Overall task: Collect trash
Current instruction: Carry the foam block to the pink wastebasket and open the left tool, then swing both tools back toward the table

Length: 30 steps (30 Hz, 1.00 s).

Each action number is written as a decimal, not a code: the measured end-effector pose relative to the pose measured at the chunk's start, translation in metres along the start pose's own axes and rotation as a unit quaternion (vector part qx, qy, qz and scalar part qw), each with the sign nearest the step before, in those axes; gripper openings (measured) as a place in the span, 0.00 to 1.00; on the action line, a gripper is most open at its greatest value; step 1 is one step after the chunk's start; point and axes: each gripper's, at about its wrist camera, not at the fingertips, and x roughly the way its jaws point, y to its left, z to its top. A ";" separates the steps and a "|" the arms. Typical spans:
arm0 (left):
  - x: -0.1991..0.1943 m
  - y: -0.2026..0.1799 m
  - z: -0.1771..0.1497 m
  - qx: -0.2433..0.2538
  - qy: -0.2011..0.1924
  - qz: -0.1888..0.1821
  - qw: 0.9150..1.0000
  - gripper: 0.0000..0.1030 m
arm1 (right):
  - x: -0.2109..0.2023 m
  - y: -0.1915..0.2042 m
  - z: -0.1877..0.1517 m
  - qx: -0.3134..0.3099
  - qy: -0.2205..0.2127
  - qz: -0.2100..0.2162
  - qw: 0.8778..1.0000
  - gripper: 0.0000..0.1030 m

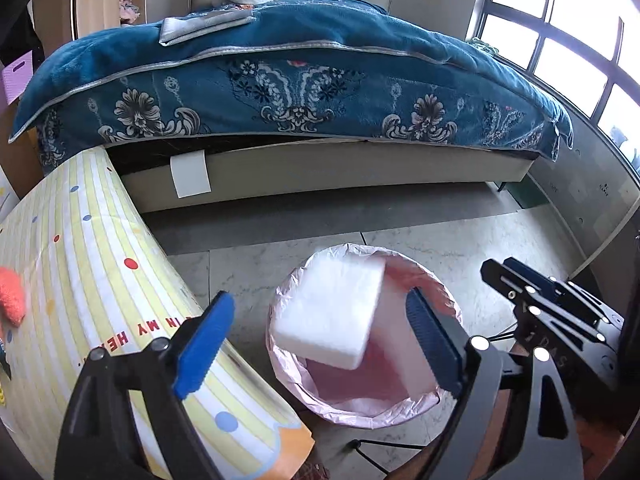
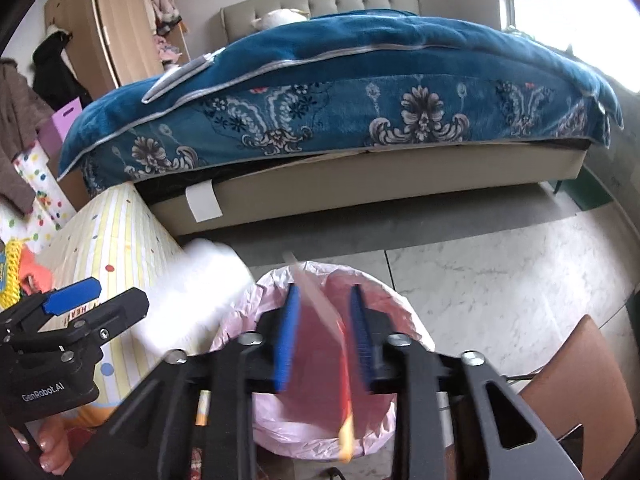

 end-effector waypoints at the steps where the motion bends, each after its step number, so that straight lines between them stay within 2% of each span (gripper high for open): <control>1: -0.004 0.003 -0.001 -0.001 -0.004 0.003 1.000 0.83 | -0.004 0.000 0.000 0.000 -0.004 0.002 1.000 0.31; 8: -0.042 0.032 -0.011 -0.021 -0.034 0.045 0.998 0.83 | -0.037 0.010 0.002 -0.007 -0.040 0.037 0.998 0.31; 12: -0.074 0.047 -0.026 -0.029 -0.054 0.068 0.996 0.83 | -0.060 0.035 -0.001 -0.039 -0.052 0.056 0.996 0.31; 16: -0.110 0.064 -0.047 -0.041 -0.071 0.091 0.992 0.83 | -0.081 0.063 -0.007 -0.063 -0.051 0.099 0.992 0.31; 20: -0.143 0.086 -0.074 -0.060 -0.082 0.121 0.987 0.84 | -0.103 0.099 -0.016 -0.103 -0.061 0.144 0.982 0.32; 22: -0.159 0.101 -0.088 -0.074 -0.087 0.138 0.984 0.84 | -0.113 0.124 -0.022 -0.130 -0.062 0.164 0.976 0.41; 26: -0.189 0.133 -0.118 -0.112 -0.092 0.173 0.974 0.86 | -0.123 0.166 -0.035 -0.175 -0.056 0.196 0.963 0.46; 30: -0.220 0.168 -0.152 -0.155 -0.094 0.227 0.957 0.88 | -0.129 0.206 -0.050 -0.215 -0.047 0.227 0.949 0.52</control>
